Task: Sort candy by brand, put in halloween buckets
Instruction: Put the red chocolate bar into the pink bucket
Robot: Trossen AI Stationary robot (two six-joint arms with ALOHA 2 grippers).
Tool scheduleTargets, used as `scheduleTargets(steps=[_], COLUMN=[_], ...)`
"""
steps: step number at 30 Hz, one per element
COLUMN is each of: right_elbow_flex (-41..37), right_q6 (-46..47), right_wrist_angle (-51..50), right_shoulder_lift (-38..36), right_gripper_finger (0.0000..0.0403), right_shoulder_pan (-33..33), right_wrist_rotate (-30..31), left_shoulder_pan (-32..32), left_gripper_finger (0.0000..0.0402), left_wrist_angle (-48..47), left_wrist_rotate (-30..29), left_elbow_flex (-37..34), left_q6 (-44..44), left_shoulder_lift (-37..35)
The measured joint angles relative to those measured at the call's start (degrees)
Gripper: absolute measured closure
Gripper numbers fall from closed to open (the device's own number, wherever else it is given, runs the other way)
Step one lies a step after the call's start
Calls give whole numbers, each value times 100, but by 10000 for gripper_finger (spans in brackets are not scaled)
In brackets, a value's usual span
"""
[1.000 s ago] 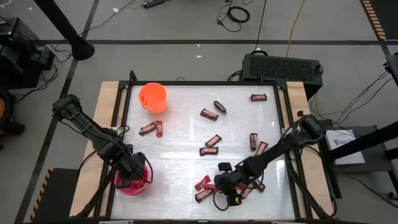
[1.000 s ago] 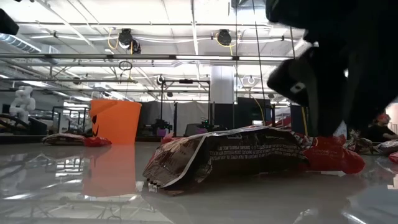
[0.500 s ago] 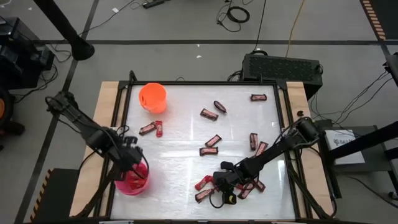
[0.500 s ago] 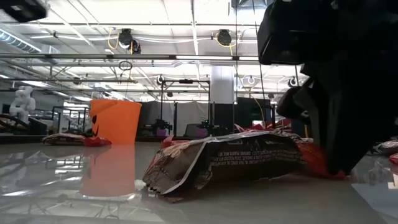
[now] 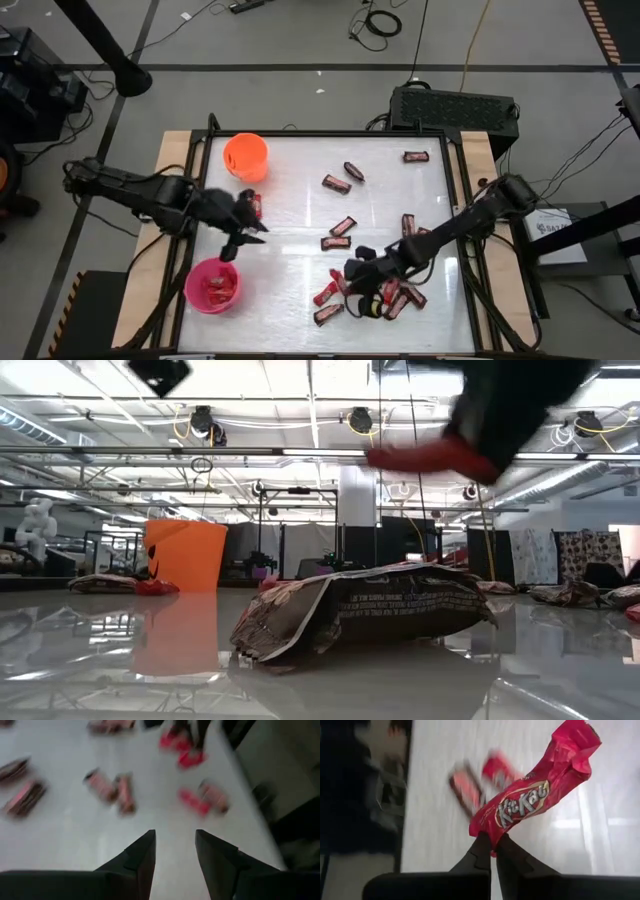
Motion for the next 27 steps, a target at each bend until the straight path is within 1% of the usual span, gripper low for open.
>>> scheduleTargets(steps=[1,4,7,9,12,16,18,23,27], right_elbow_flex=[0,4,4,4,4,4,4,4,4], right_q6=[0,-15,-17,-35,-37,-38,-36,31,50], right_wrist_angle=[129,606,1120,1459,1786,1961,1960,2005,2028], right_shoulder_lift=[-115,-328,-394,-403,-398,-390,-388,-386,-386], right_gripper_finger=[401,402,402,402,402,403,403,403,403], right_shoulder_pan=[-50,-202,-329,-404,-486,-533,-535,-514,-473], right_wrist_rotate=[158,582,796,798,796,798,798,794,790], left_shoulder_pan=[176,633,945,1082,1169,1168,1168,1170,1168], left_gripper_finger=[256,256,256,256,256,256,256,256,256], left_wrist_angle=[460,1630,2276,2653,3327,4035,4199,4225,4257], left_wrist_rotate=[358,1368,2162,2585,3013,3399,3507,3212,3179], left_elbow_flex=[-119,-416,-577,-579,-579,-576,-576,-574,-574], left_q6=[-108,-824,-1317,-1395,-1524,-1393,-1360,-1386,-1342], left_shoulder_lift=[42,253,591,886,1297,1711,1832,2009,2031])
